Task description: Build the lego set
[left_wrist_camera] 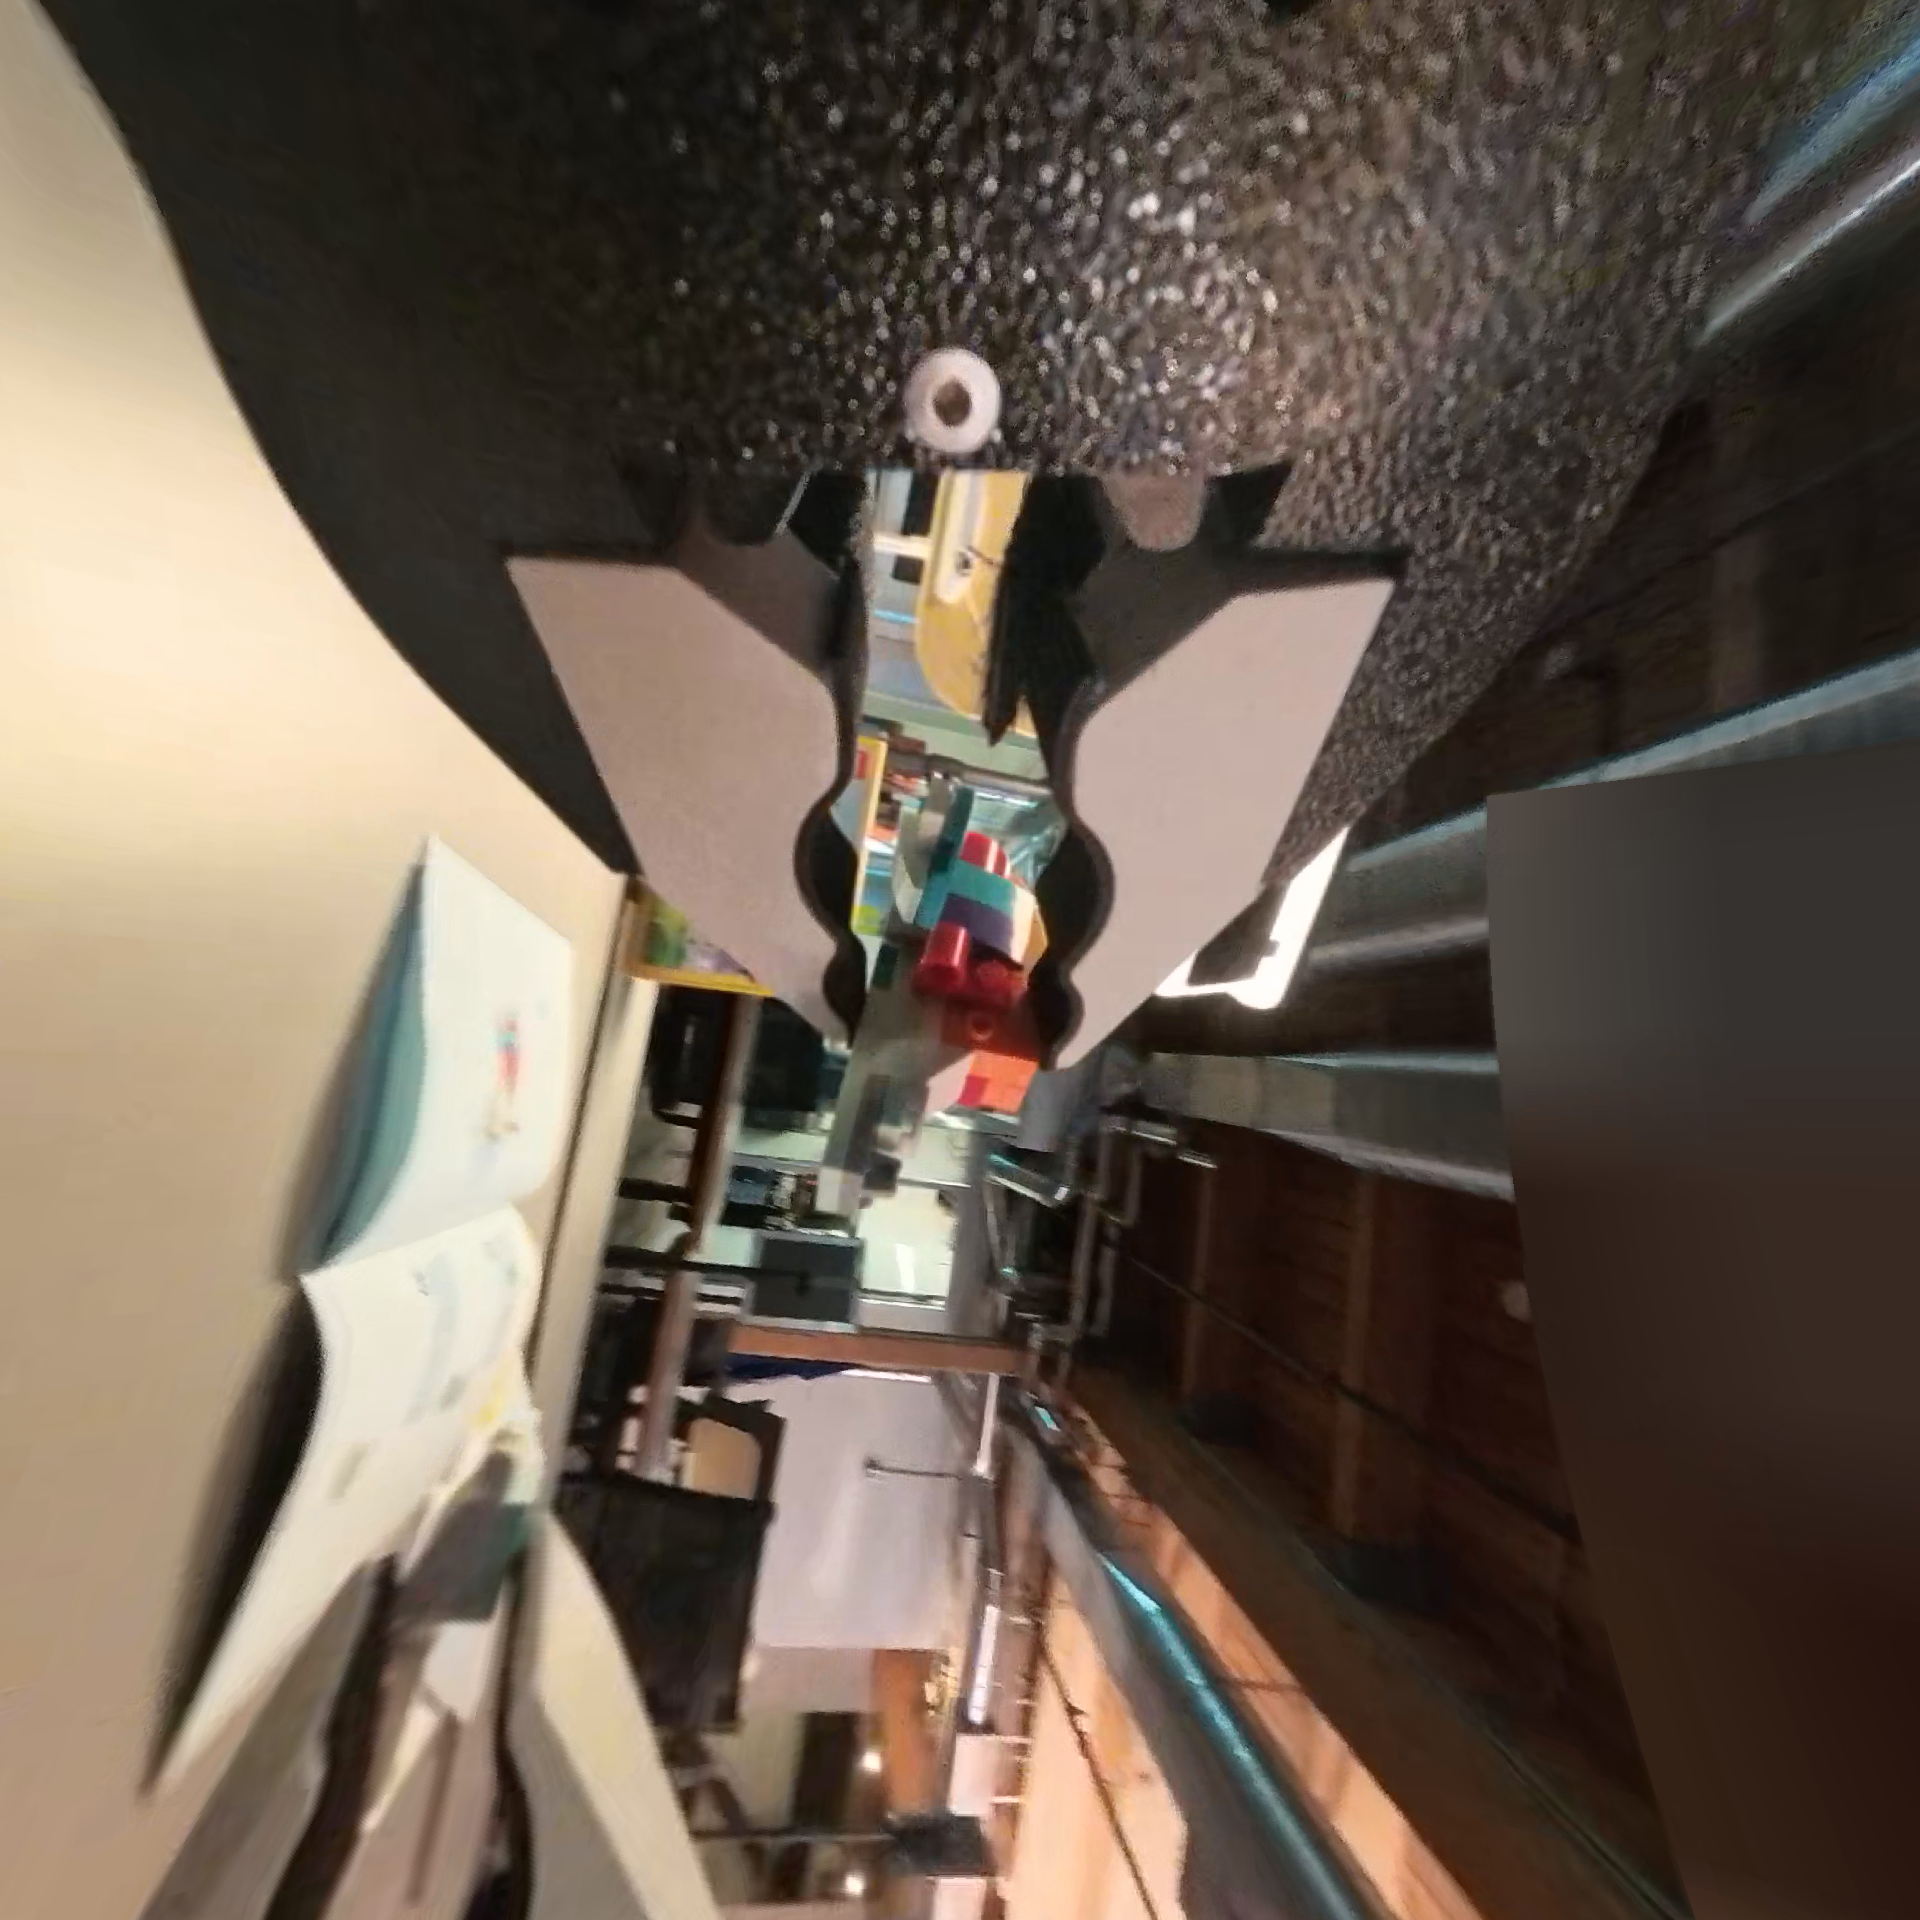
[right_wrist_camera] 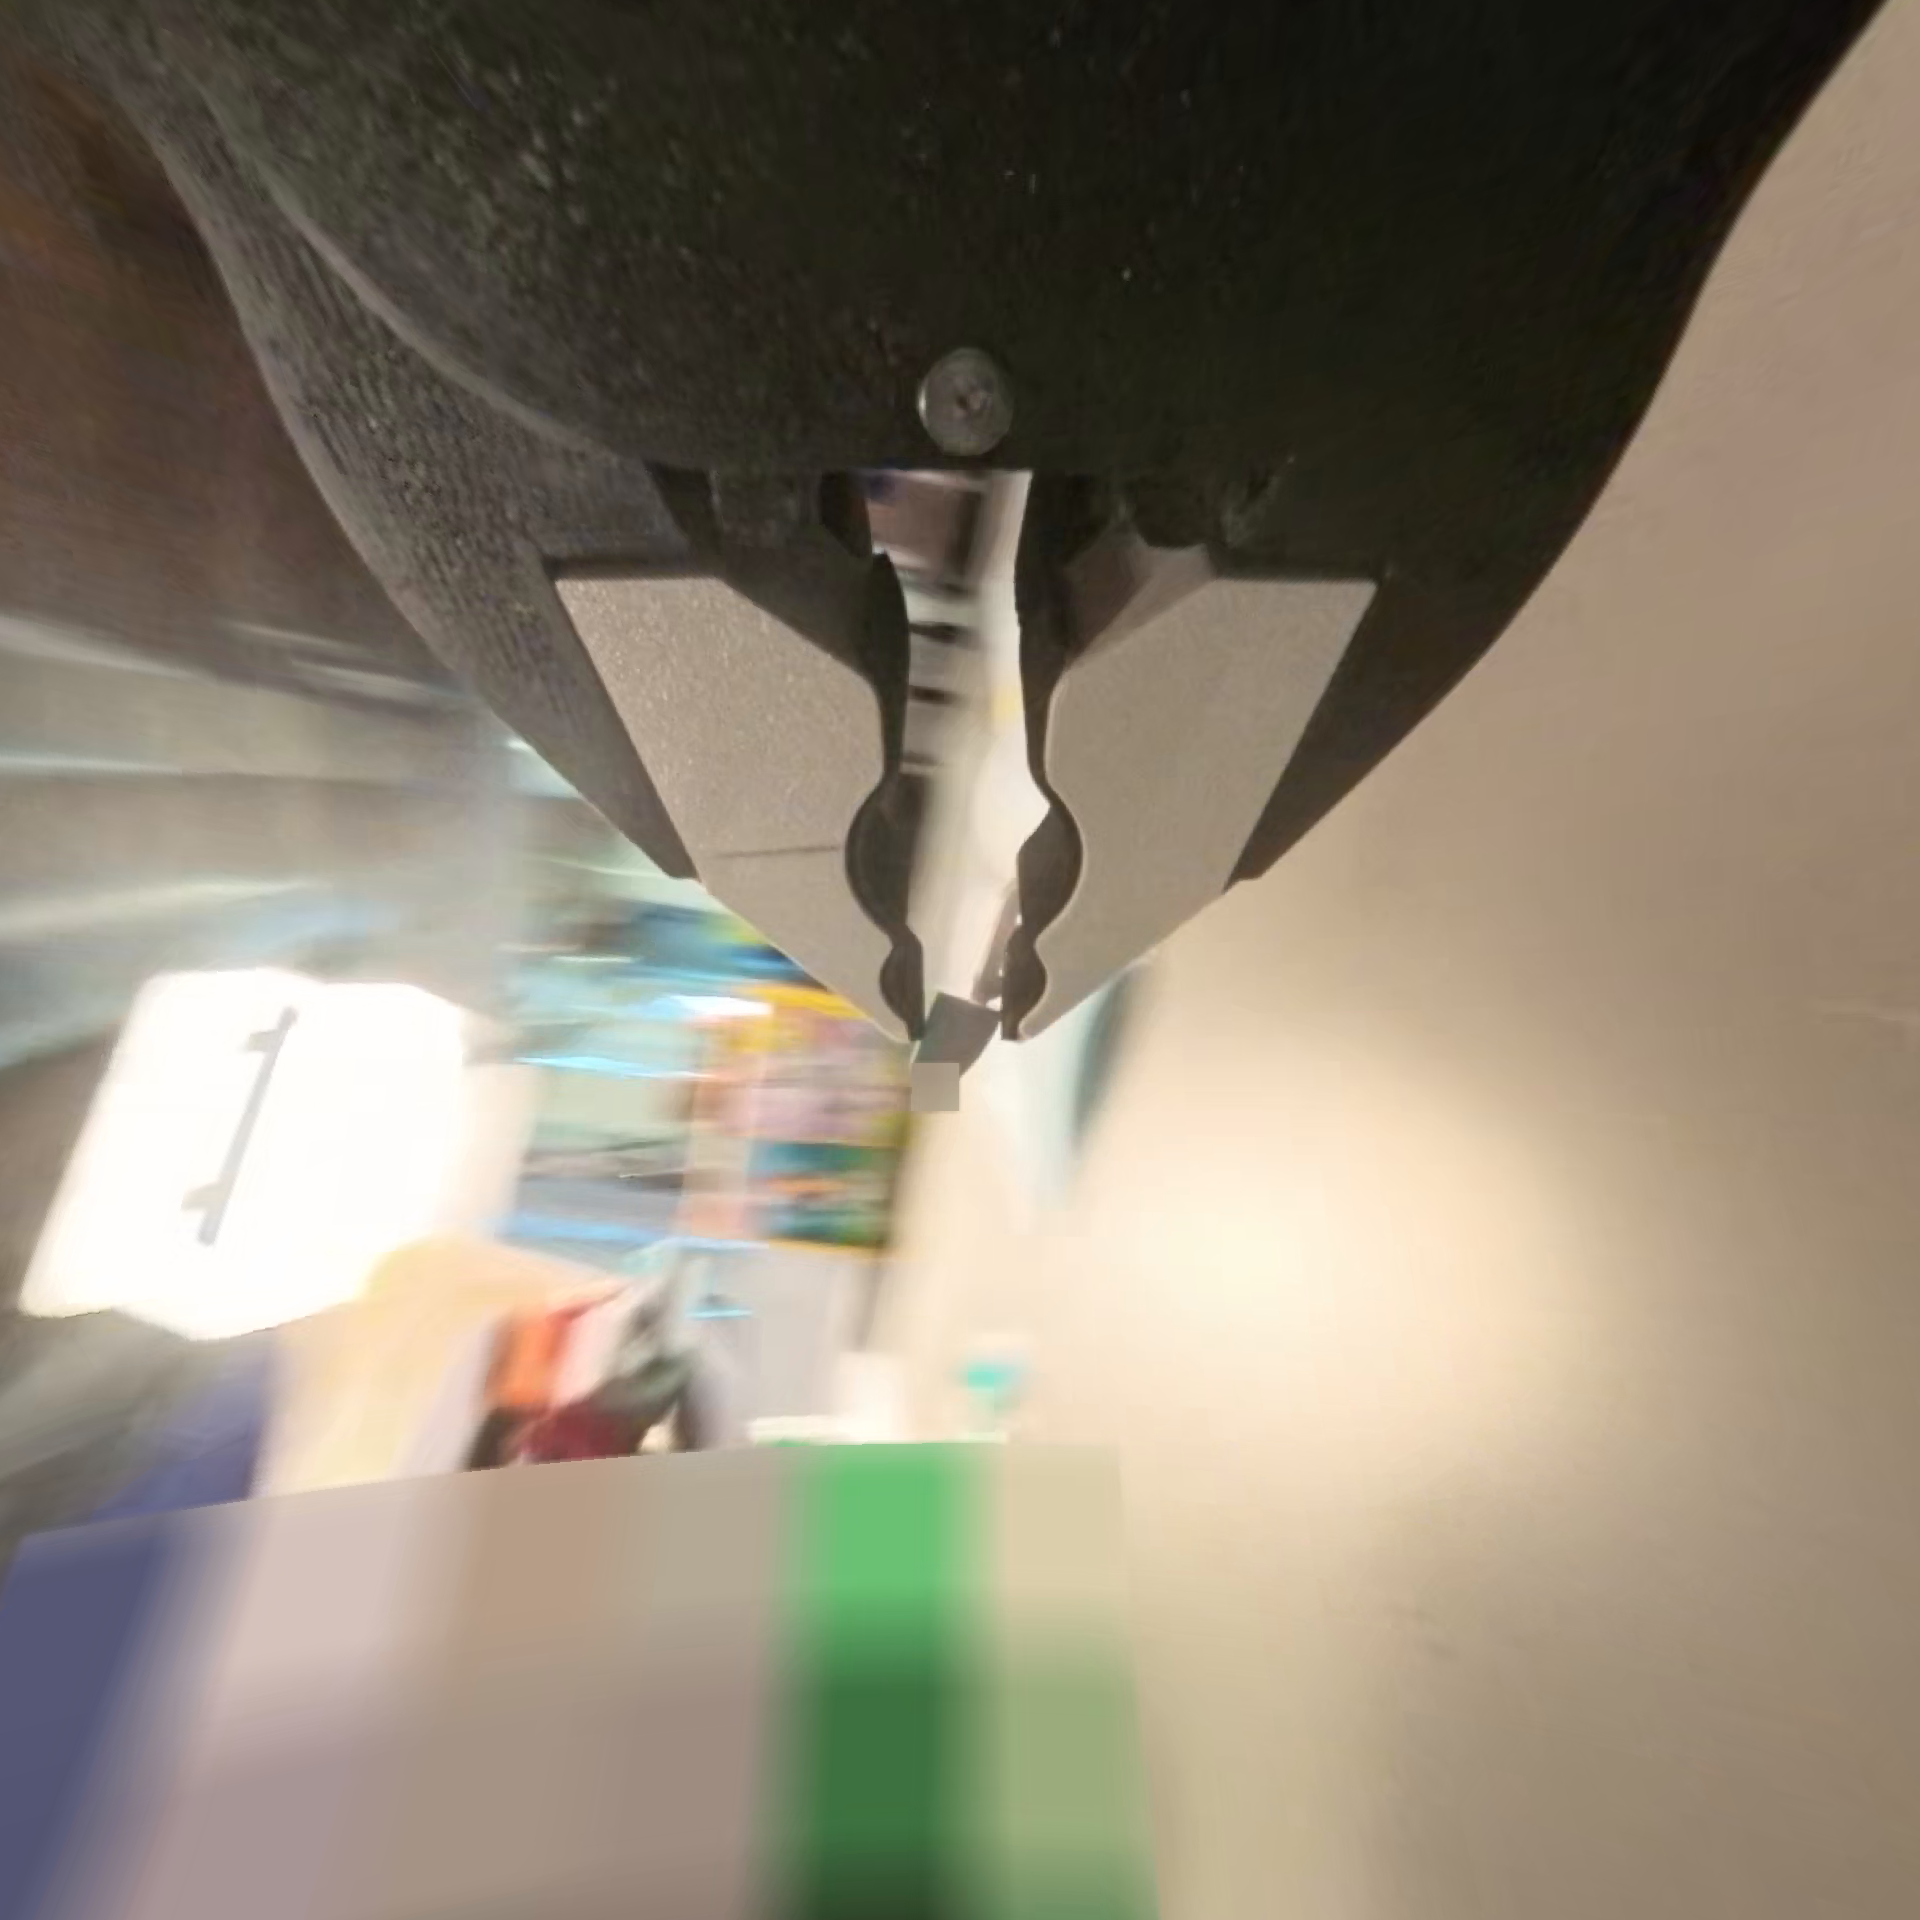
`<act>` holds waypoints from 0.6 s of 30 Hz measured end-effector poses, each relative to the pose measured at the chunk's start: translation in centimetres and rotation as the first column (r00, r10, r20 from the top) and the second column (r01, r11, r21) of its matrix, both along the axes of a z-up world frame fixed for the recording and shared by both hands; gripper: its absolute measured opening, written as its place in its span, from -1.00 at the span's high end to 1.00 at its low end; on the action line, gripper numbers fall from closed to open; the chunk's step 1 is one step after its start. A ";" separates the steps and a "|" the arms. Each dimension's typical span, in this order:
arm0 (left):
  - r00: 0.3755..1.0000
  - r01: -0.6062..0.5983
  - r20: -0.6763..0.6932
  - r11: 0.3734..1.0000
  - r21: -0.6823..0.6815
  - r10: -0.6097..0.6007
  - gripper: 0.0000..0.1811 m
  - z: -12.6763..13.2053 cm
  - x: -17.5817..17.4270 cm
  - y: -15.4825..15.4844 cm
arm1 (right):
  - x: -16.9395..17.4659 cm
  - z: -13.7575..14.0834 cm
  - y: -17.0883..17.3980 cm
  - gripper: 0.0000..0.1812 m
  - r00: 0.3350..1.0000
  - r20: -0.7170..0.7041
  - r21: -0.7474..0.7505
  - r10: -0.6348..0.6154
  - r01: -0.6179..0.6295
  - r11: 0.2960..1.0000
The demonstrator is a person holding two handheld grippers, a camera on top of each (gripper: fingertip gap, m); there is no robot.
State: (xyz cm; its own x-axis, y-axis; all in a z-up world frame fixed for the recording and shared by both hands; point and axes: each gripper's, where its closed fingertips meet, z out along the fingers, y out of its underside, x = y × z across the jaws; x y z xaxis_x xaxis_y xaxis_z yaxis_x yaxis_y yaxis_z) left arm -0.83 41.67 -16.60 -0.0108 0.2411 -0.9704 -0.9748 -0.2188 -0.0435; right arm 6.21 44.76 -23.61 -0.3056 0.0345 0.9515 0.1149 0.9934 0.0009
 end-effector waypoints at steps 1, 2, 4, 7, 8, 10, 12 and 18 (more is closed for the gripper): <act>1.000 -0.004 -0.002 0.999 -0.031 0.004 0.68 -0.9 -0.1 0.3 | 0.1 -1.5 0.3 0.85 0.997 0.072 -0.083 0.002 0.004 0.997; 1.000 -0.012 0.001 0.998 -0.066 0.012 0.68 -1.8 -0.3 0.6 | 0.1 -2.5 0.5 0.85 0.992 0.125 -0.136 0.011 0.006 0.991; 0.999 -0.021 0.028 0.992 -0.125 0.025 0.68 -3.4 -0.7 1.0 | 0.2 -4.1 1.0 0.85 0.980 0.198 -0.177 0.010 0.025 0.984; 0.998 -0.025 0.060 0.980 -0.198 0.037 0.69 -5.4 -1.0 1.5 | 0.3 -6.0 1.2 0.85 0.959 0.281 -0.197 0.019 0.038 0.980; 0.997 -0.026 0.065 0.976 -0.218 0.041 0.69 -5.9 -1.0 1.7 | 0.3 -6.4 1.1 0.85 0.953 0.301 -0.205 0.025 0.039 0.978; 0.997 -0.022 0.070 0.968 -0.252 0.041 0.69 -6.7 -0.9 2.0 | 0.4 -7.2 1.0 0.85 0.942 0.334 -0.216 0.028 0.047 0.975; 0.996 -0.017 0.076 0.959 -0.282 0.039 0.69 -7.5 -0.6 2.2 | 0.4 -7.4 0.9 0.85 0.939 0.341 -0.233 0.032 0.051 0.971; 0.998 0.007 0.067 0.947 -0.322 0.015 0.69 -8.6 0.3 2.5 | 0.8 -7.4 0.3 0.84 0.928 0.369 -0.294 0.059 0.056 0.954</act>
State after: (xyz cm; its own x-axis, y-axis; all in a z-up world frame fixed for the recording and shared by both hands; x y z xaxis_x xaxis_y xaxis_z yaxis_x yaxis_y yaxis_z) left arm -0.49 44.21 -25.23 0.0568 -0.0844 -0.9948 -0.9711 -0.2359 -0.0354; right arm 6.98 45.06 -30.97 -0.6330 0.2938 0.7162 0.1621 0.9550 -0.2484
